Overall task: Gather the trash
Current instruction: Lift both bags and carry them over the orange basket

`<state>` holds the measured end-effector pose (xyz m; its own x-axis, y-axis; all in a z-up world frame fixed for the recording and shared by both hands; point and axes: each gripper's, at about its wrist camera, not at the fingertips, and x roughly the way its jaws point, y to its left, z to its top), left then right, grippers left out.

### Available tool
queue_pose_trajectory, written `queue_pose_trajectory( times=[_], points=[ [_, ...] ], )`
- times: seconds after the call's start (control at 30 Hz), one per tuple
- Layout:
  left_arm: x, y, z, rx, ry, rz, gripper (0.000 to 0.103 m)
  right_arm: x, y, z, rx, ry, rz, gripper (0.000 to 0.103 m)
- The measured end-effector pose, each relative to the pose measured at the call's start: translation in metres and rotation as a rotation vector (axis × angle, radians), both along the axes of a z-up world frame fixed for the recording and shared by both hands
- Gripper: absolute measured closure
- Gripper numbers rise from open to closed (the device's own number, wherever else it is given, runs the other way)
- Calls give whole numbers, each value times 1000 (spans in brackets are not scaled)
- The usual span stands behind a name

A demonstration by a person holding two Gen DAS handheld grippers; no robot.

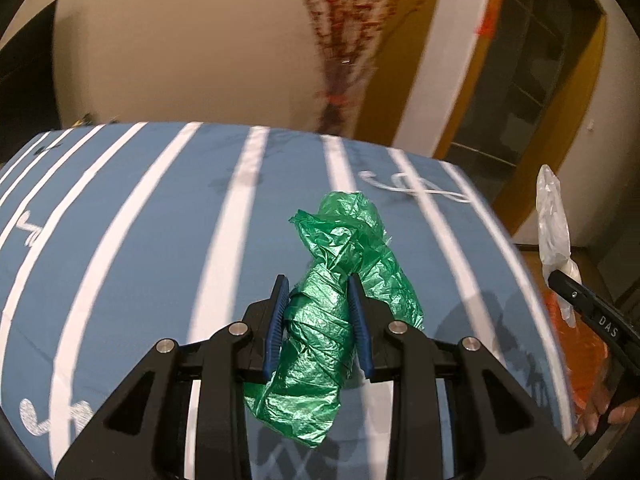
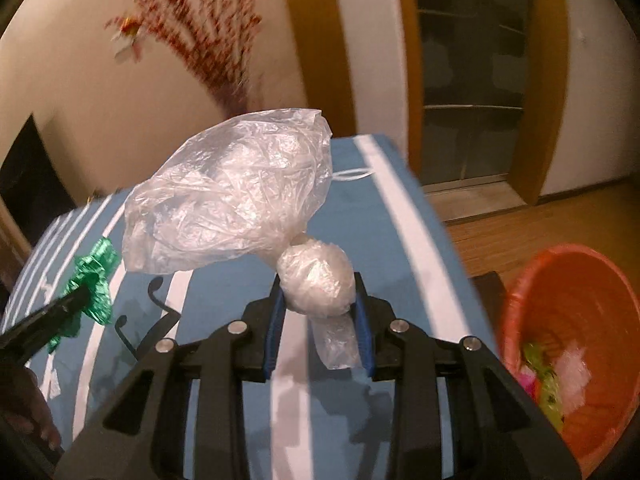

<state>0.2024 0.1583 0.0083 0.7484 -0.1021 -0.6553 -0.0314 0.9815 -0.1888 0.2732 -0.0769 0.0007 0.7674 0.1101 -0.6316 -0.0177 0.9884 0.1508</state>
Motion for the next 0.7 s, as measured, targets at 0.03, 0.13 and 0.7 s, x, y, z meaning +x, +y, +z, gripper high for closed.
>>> queue_pose_trajectory(
  times=[0.03, 0.13, 0.7],
  points=[
    [-2, -8, 3, 1, -8, -14, 73, -7, -6, 3, -1, -14, -17, 71],
    [-7, -35, 10, 5, -29, -59, 73, -30, -27, 14, -3, -62, -81, 71],
    [-28, -190, 33, -28, -98, -310, 73, -105, -147, 31, 6, -159, -411, 71]
  ],
)
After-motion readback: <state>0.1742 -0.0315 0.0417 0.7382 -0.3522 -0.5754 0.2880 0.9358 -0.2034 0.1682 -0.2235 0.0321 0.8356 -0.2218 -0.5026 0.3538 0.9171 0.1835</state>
